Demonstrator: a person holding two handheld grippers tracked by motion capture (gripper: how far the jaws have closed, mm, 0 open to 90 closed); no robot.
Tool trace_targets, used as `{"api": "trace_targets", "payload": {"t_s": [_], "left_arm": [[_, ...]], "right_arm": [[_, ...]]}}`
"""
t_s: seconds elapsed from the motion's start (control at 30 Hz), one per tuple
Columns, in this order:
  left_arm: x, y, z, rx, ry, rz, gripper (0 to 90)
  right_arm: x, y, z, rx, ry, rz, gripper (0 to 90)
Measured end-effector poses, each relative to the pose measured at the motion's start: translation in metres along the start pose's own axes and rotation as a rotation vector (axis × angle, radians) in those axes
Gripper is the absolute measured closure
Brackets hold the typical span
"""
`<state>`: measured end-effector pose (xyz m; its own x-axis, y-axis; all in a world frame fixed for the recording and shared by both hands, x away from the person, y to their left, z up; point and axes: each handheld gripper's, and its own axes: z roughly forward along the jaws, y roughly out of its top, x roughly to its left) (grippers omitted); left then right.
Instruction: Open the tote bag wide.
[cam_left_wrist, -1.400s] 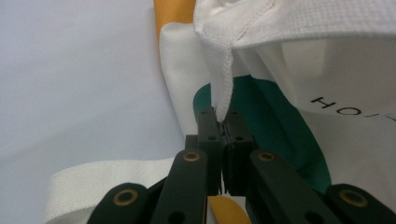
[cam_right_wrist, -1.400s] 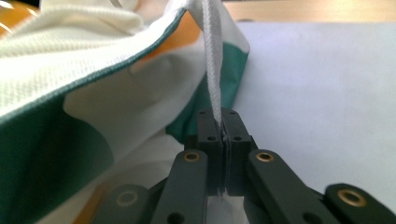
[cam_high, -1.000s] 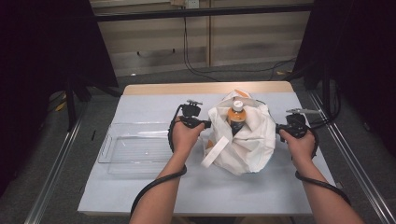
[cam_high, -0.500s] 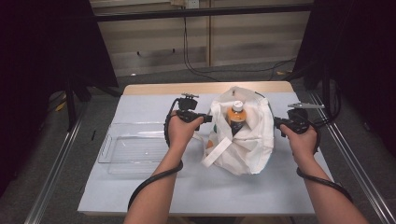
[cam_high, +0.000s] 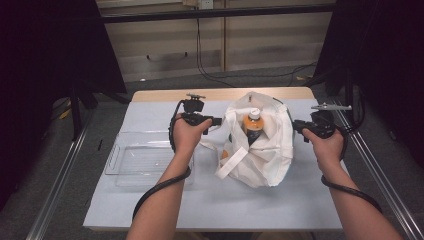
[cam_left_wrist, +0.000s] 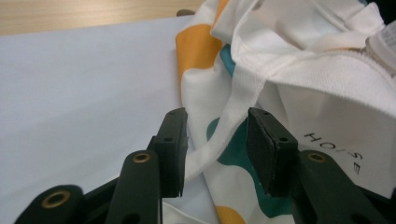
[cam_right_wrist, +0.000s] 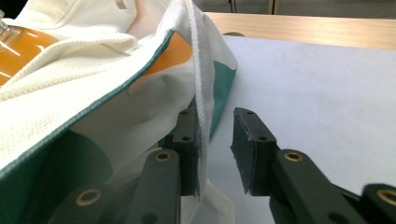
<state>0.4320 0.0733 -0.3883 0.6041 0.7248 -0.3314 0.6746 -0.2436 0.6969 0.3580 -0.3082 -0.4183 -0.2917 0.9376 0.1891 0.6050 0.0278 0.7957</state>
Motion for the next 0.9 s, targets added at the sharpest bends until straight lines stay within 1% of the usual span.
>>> {"api": "trace_targets", "payload": {"t_s": [0.03, 0.07, 0.17, 0.2, 0.27, 0.37, 0.43, 0.47, 0.5, 0.53, 0.63, 0.73, 0.87, 0.9], "left_arm": [[0.0, 0.001, -0.001, -0.005, 0.006, 0.001, 58.0], [0.001, 0.002, -0.002, 0.0, 0.006, 0.008, 57.4], [0.003, 0.005, -0.004, -0.007, 0.015, -0.002, 56.0], [0.004, 0.006, -0.005, -0.003, 0.011, -0.001, 56.0], [0.004, 0.007, -0.005, -0.012, 0.012, -0.011, 55.5], [0.005, 0.01, -0.005, -0.015, 0.014, -0.009, 52.9], [0.006, 0.012, -0.006, -0.016, 0.026, -0.002, 51.6], [0.005, 0.013, -0.005, -0.021, 0.02, -0.012, 51.7], [0.005, 0.015, -0.005, -0.026, 0.016, -0.015, 51.7], [0.004, 0.016, -0.005, -0.024, 0.017, -0.005, 51.7], [0.001, 0.02, -0.004, -0.023, 0.006, -0.002, 50.3], [-0.003, 0.023, -0.002, -0.036, 0.008, -0.004, 49.1], [-0.008, 0.028, -0.001, -0.038, 0.018, 0.004, 44.1], [-0.009, 0.029, 0.0, -0.034, 0.012, 0.013, 43.1]], "right_arm": [[0.0, 0.001, 0.0, -0.002, 0.0, -0.003, 70.6], [-0.001, 0.002, 0.0, 0.002, -0.003, -0.006, 69.4], [-0.002, 0.004, -0.002, 0.011, -0.01, -0.01, 67.4], [-0.002, 0.005, -0.003, 0.011, -0.012, -0.011, 67.6], [-0.003, 0.007, -0.004, 0.011, -0.015, -0.012, 67.0], [-0.005, 0.01, -0.006, 0.014, -0.016, -0.01, 65.4], [-0.006, 0.012, -0.008, 0.015, -0.023, -0.011, 65.6], [-0.006, 0.013, -0.009, 0.016, -0.02, -0.014, 65.5], [-0.006, 0.015, -0.01, 0.016, -0.023, -0.019, 65.5], [-0.006, 0.016, -0.011, 0.012, -0.023, -0.017, 65.4], [-0.007, 0.019, -0.013, 0.009, -0.027, -0.017, 64.3], [-0.007, 0.022, -0.015, 0.001, -0.026, -0.013, 64.1], [-0.005, 0.025, -0.016, 0.001, -0.024, -0.013, 63.5], [-0.005, 0.026, -0.016, 0.001, -0.023, -0.016, 63.4]]}}
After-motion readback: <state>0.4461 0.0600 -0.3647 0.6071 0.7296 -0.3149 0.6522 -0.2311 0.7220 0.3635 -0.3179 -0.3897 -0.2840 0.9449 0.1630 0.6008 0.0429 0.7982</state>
